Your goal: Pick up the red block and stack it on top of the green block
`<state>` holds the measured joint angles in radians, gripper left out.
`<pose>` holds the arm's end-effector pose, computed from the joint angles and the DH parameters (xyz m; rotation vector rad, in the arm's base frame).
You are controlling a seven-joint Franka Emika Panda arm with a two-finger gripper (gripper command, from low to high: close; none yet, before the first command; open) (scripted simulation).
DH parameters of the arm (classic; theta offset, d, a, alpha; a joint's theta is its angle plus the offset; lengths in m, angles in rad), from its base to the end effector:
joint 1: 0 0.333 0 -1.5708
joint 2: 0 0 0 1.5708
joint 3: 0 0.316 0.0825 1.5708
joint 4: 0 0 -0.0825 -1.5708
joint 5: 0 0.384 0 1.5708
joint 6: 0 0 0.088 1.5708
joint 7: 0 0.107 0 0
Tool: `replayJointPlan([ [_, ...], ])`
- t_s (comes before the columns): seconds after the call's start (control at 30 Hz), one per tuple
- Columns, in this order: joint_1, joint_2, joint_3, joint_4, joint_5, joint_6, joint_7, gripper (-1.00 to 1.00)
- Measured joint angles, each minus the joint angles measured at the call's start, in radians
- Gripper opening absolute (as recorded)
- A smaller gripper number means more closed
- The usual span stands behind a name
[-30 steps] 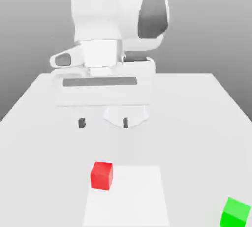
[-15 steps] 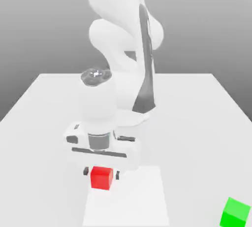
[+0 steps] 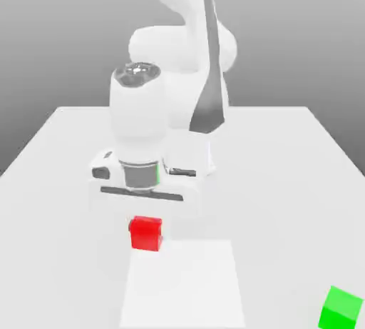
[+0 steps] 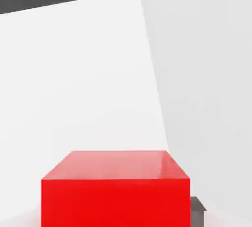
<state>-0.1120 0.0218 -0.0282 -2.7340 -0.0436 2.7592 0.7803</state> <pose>0.3950 -0.0540 0.2157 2.8287 -1.3318 0.0134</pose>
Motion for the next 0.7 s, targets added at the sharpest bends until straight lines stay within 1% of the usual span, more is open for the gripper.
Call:
replayJointPlan([
  [0.1, 0.118, 0.048, 0.068, 0.105, -0.037, -0.056, -0.031, -1.0],
  [0.23, 0.196, 0.123, 0.139, 0.25, -0.061, -0.129, -0.093, -1.0],
  [0.43, 0.313, 0.245, 0.272, 0.464, -0.077, -0.234, -0.2, -1.0],
  [0.5, 0.336, 0.308, 0.275, 0.492, -0.101, -0.202, -0.197, -1.0],
  [0.57, 0.358, 0.377, 0.255, 0.502, -0.13, -0.144, -0.18, -1.0],
  [0.6, 0.364, 0.398, 0.249, 0.504, -0.139, -0.126, -0.174, 1.0],
  [0.7, 0.364, 0.398, 0.249, 0.504, -0.139, -0.126, -0.174, 1.0],
])
